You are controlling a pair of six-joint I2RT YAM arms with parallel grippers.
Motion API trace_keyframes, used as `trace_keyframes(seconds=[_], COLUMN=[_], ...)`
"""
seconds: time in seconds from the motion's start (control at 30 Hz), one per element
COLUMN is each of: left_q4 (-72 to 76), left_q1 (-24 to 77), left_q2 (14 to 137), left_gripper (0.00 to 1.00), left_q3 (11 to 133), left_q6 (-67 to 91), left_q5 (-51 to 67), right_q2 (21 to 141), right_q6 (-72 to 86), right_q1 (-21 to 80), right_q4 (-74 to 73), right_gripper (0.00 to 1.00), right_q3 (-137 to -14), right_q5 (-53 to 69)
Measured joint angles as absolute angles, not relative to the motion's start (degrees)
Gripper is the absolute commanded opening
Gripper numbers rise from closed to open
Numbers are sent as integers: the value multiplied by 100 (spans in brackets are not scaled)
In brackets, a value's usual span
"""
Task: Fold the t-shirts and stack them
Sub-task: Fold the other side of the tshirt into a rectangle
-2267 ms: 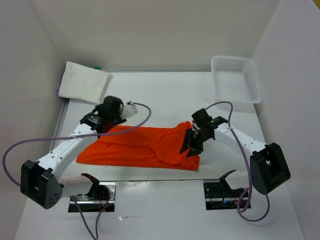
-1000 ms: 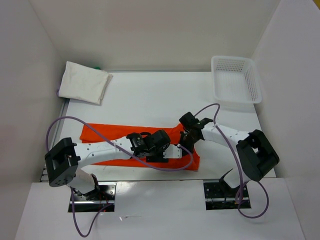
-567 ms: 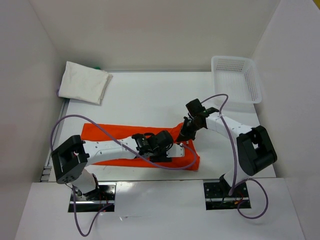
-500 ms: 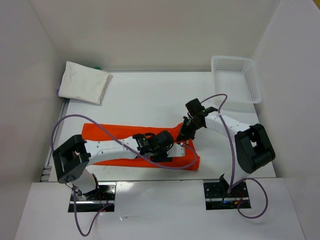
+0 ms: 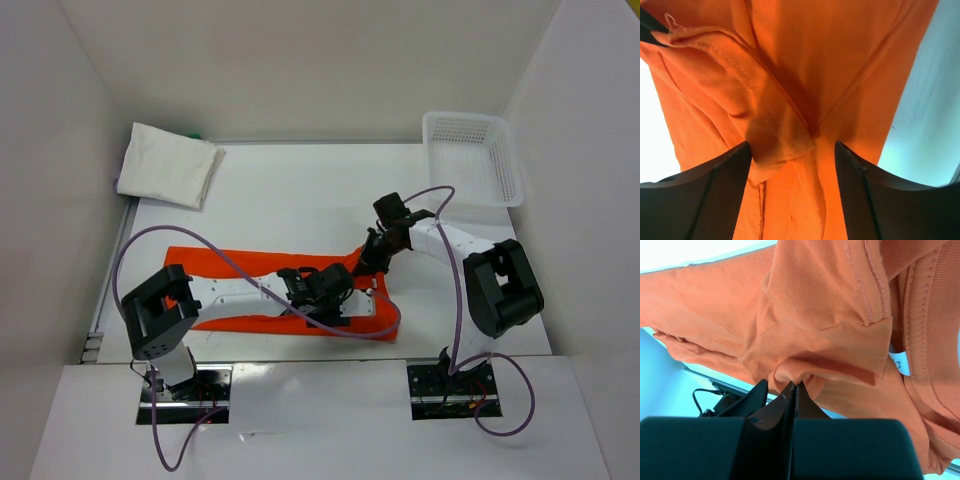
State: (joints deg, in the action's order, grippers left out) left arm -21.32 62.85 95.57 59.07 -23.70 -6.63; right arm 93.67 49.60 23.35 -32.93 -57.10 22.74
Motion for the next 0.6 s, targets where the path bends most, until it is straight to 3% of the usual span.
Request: trace_keyframes(seconds=[0.4, 0.6], left_q4=[-1868, -1879], left_q1=[6289, 6289], left_q2=[9765, 9791], left_gripper=[38, 5], left_q3=[5931, 5931], left_q6=[-2362, -2364], left_q5=[-950, -993], right_q2=[9367, 9367], right_q6=[4958, 4958], right_q1=[2335, 2335], right_q4=[-3249, -3249], right_gripper=[0, 0], right_q3=[-5710, -5710], right_q5=[2335, 2338])
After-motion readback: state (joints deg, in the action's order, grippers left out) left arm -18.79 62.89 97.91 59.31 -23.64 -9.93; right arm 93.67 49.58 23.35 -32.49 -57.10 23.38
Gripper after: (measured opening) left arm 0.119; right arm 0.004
